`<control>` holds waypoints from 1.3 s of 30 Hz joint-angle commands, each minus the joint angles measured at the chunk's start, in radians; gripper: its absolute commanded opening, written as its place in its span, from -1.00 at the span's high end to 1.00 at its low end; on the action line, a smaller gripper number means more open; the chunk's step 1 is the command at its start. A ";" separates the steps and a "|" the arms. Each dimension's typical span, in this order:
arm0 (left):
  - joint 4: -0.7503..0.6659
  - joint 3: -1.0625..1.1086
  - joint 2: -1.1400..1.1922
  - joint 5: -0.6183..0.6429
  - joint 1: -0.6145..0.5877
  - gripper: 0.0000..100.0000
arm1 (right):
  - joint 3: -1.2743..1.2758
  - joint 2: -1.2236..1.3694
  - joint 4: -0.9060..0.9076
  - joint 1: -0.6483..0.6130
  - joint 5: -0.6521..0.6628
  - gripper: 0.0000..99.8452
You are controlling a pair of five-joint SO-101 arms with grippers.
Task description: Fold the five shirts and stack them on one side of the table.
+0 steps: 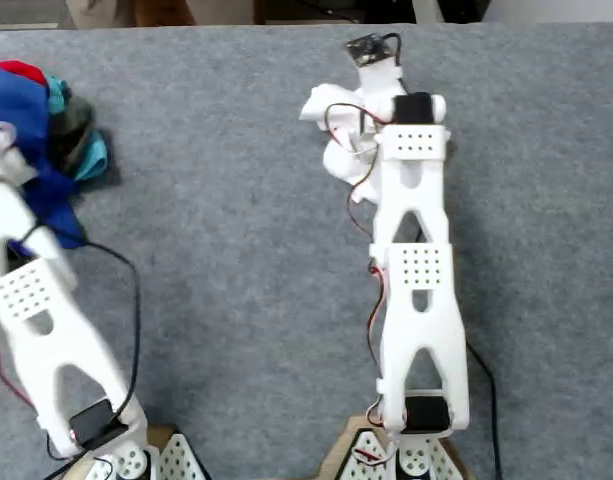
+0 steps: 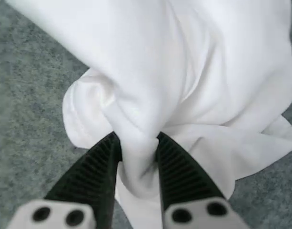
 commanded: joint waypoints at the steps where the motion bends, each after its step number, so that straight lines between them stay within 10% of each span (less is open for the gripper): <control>1: 0.054 -0.081 -0.065 0.091 0.106 0.63 | -0.054 -0.131 0.054 -0.104 0.011 0.99; 18: 0.055 -0.074 -0.260 0.114 0.175 0.62 | -0.042 -0.524 0.138 -0.513 0.009 0.99; 30: 0.054 -0.025 -0.122 0.196 0.270 0.63 | 0.483 -0.449 0.020 -0.102 0.058 0.31; 39: 0.054 -0.032 -0.024 0.318 0.471 0.63 | 0.377 -0.331 -0.003 0.047 0.072 0.26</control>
